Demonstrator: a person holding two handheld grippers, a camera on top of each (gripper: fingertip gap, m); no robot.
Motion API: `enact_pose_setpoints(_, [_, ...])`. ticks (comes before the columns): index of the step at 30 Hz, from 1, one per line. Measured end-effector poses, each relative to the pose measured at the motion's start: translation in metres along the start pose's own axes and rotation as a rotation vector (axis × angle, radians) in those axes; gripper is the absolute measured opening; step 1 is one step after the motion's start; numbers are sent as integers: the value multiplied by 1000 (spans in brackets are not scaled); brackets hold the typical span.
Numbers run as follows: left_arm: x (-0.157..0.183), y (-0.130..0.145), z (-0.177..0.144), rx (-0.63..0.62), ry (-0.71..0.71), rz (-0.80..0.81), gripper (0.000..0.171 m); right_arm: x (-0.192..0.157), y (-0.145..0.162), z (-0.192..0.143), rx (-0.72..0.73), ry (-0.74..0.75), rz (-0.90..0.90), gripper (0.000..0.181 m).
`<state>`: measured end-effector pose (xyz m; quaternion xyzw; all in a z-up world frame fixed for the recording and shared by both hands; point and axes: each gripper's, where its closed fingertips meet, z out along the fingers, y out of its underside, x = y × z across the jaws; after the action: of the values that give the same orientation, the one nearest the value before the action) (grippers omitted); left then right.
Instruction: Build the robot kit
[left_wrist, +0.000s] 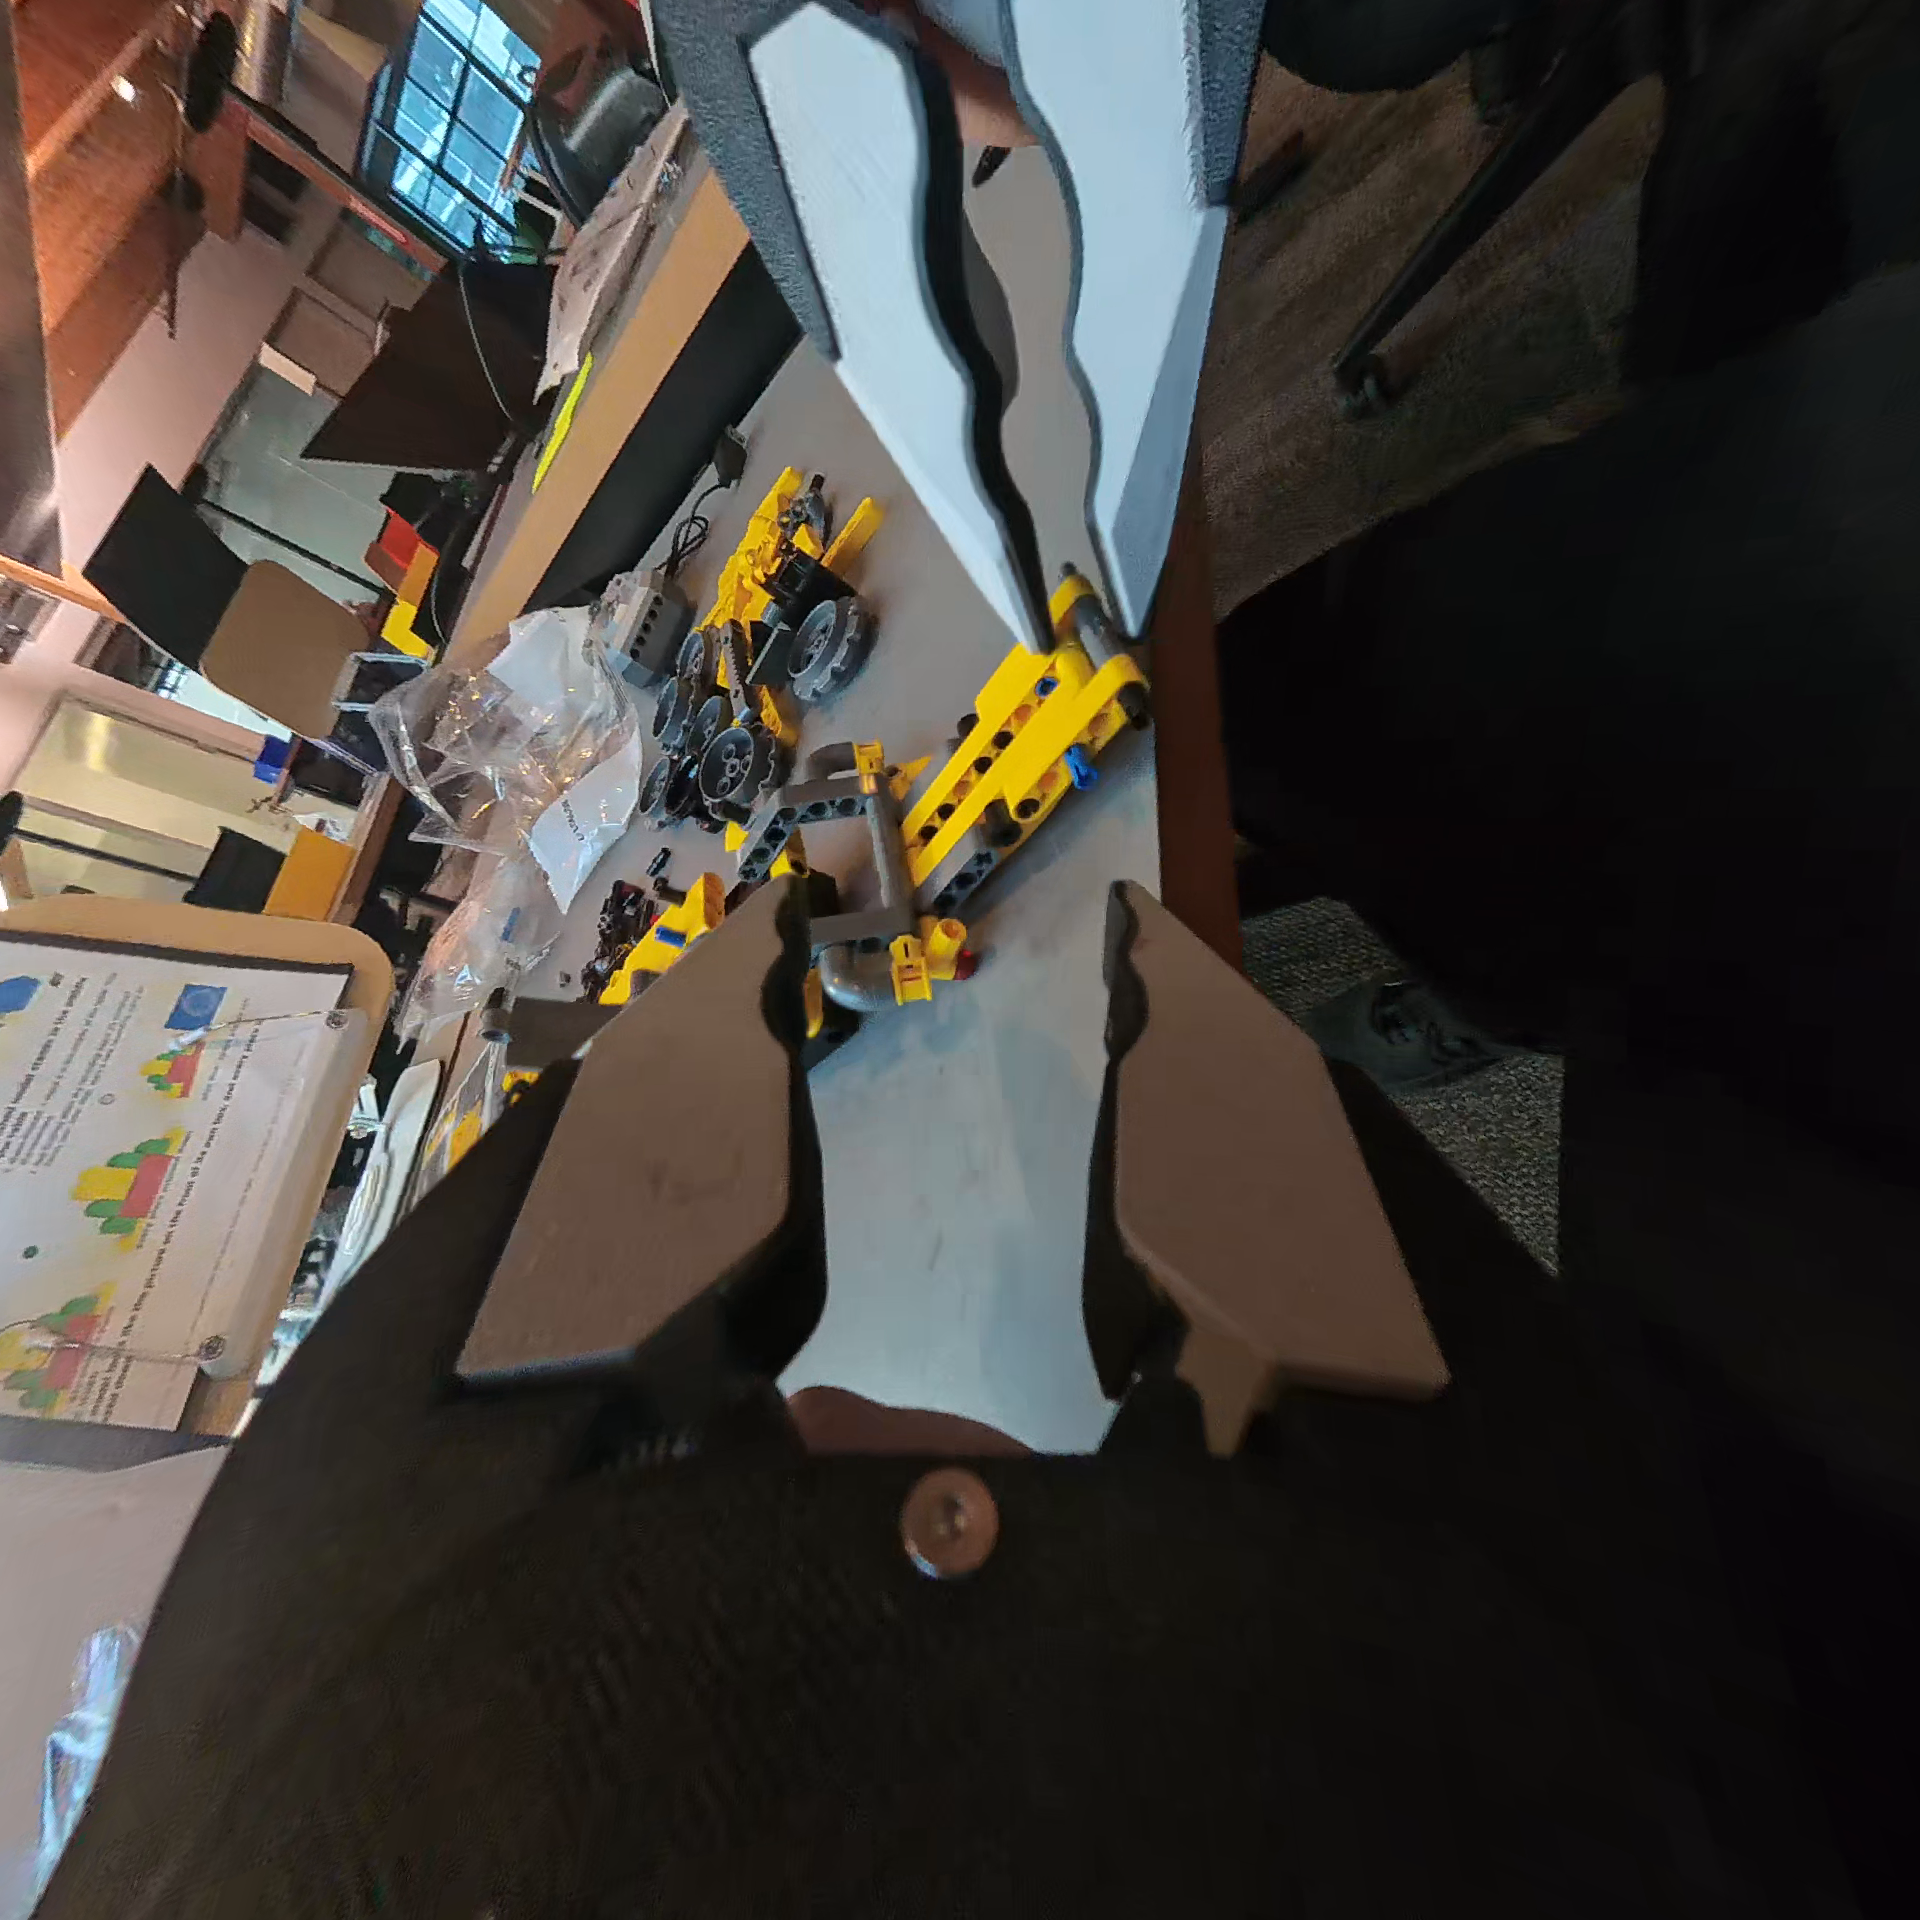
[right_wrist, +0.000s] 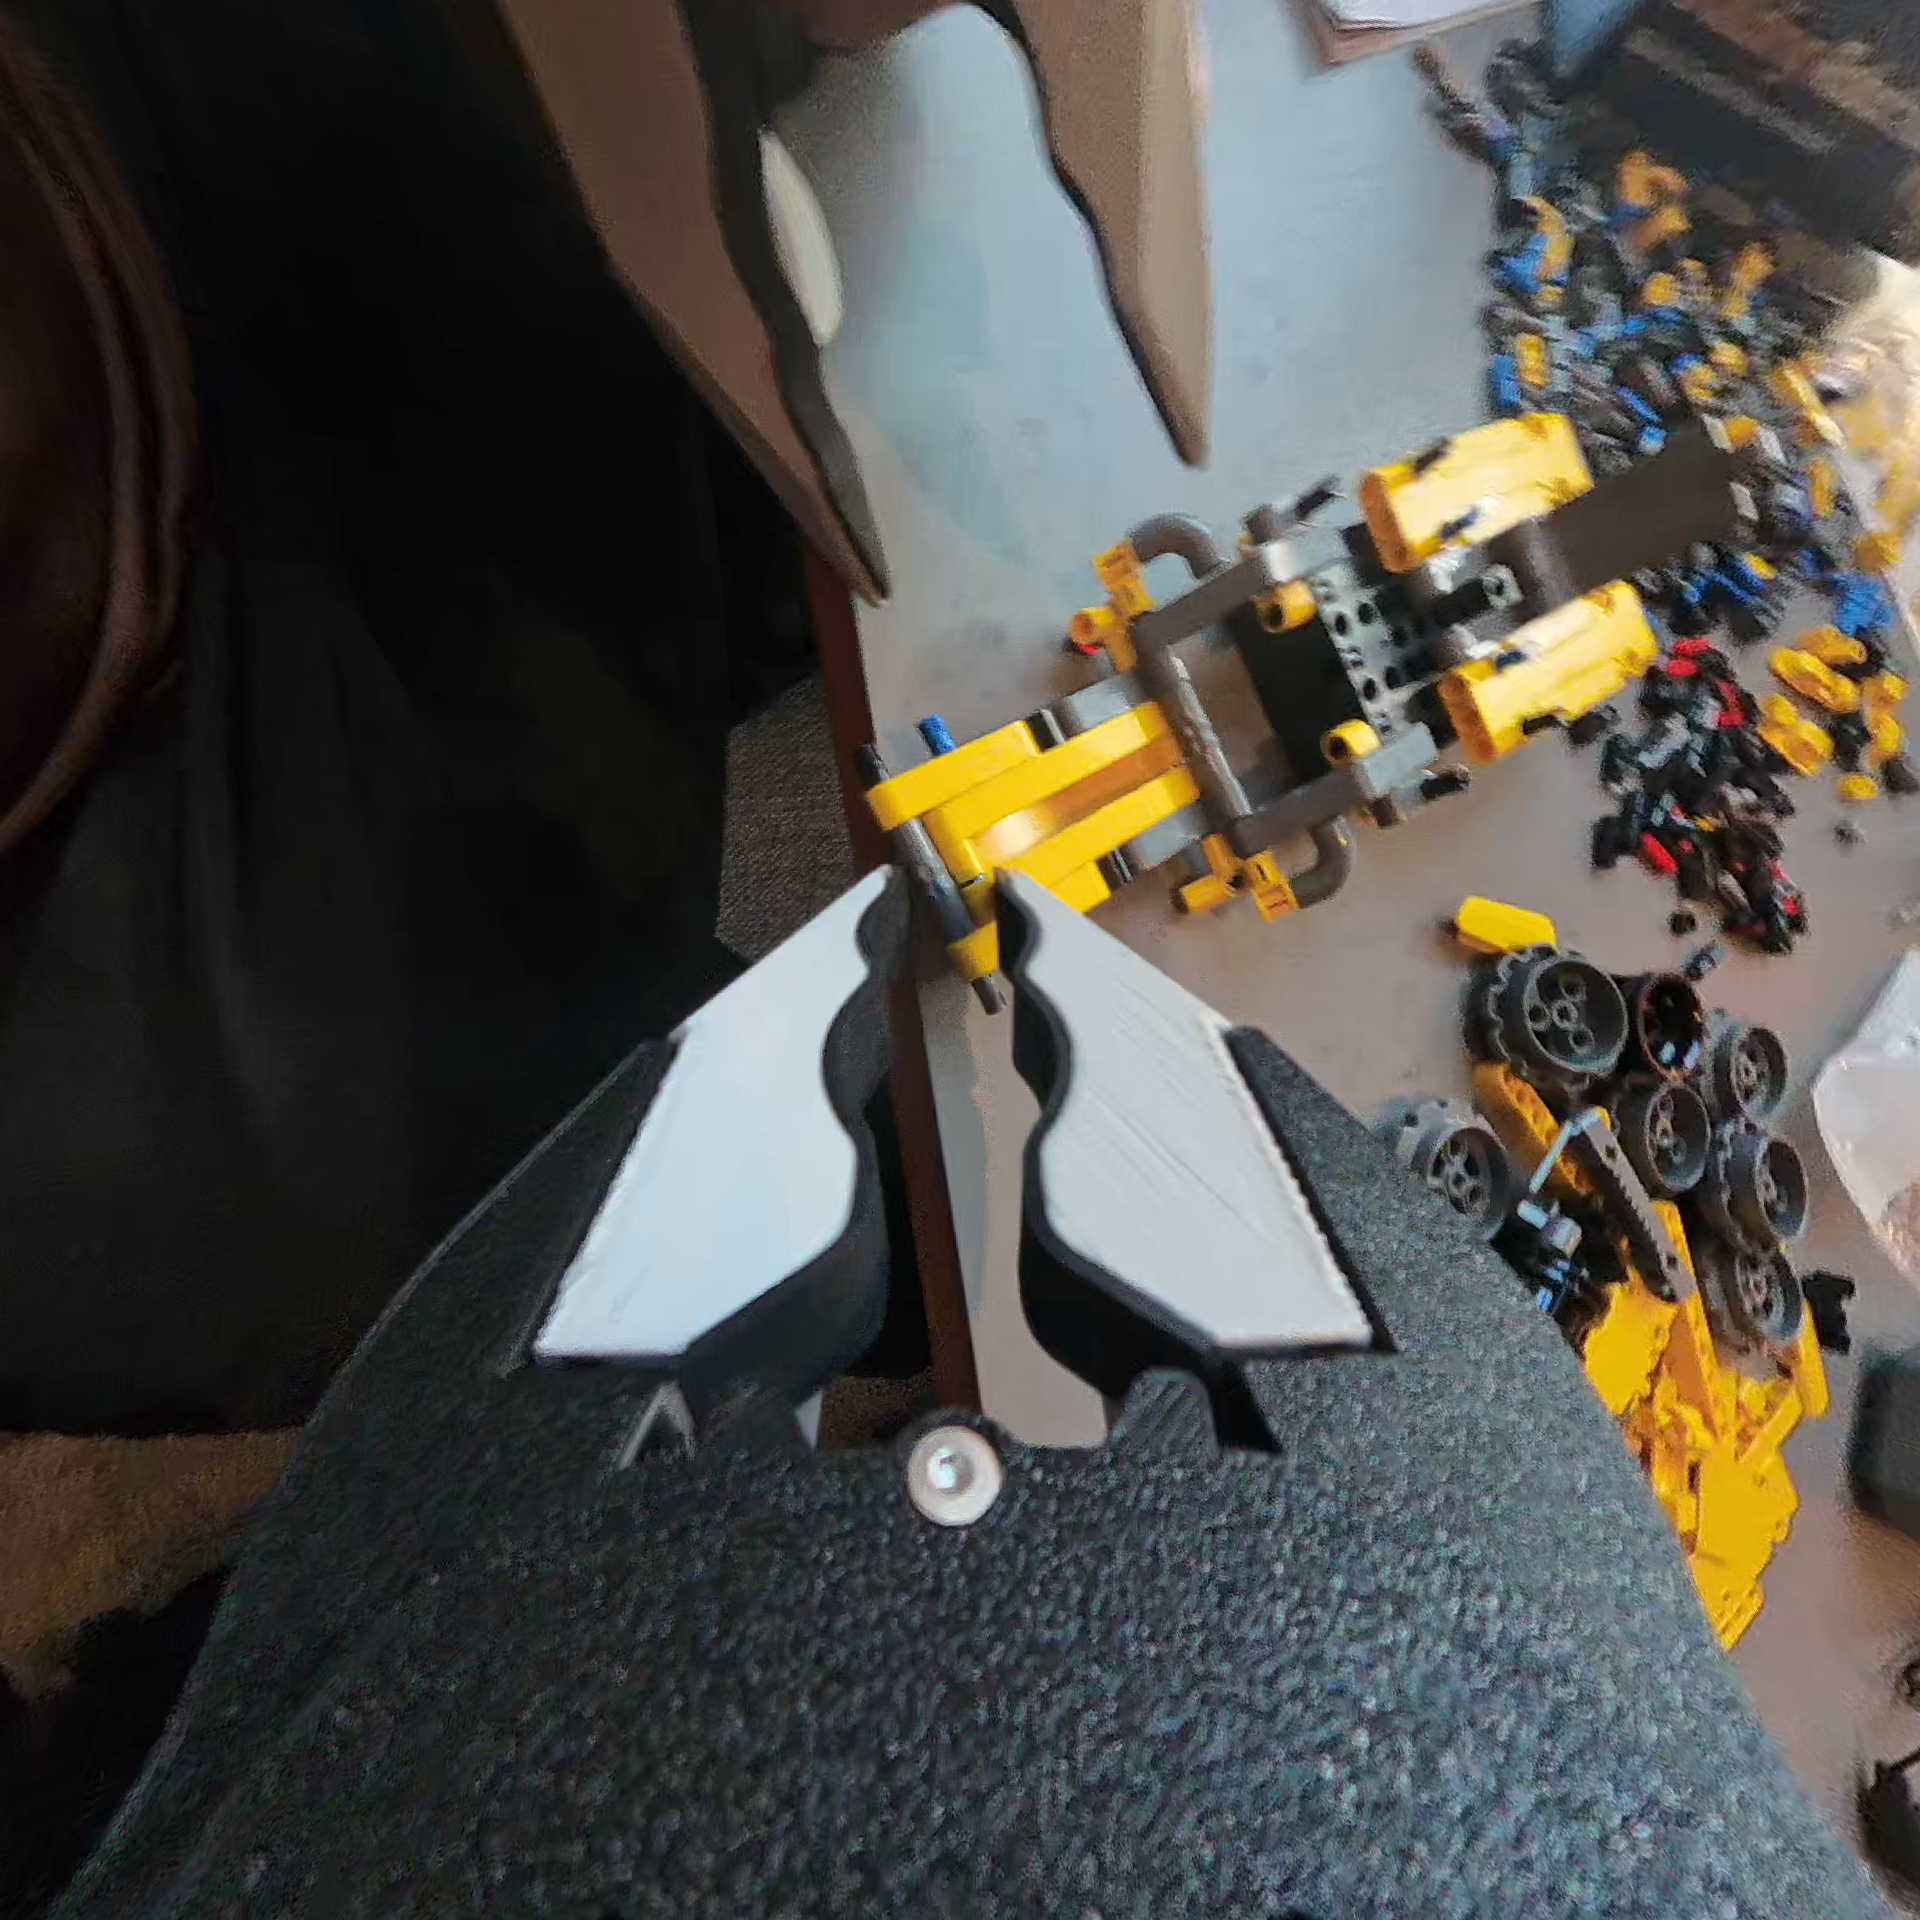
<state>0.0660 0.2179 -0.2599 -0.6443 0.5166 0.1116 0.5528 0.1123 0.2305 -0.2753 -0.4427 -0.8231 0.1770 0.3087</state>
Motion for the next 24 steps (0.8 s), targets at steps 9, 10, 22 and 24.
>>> enact_pose_setpoints(9, [-10,-3,24,-56,28,-147,32,30,-38,-17,144,-98,19,4])
enact_pose_setpoints(10, [-14,-4,25,-52,31,-189,19,38,-42,-18,161,-95,40,4])
enact_pose_setpoints(22, [-80,14,17,-6,268,-1158,12,92,-21,17,234,-118,494,60])
enact_pose_setpoints(24, [-88,16,15,52,325,-1341,12,91,-10,32,192,-139,569,60])
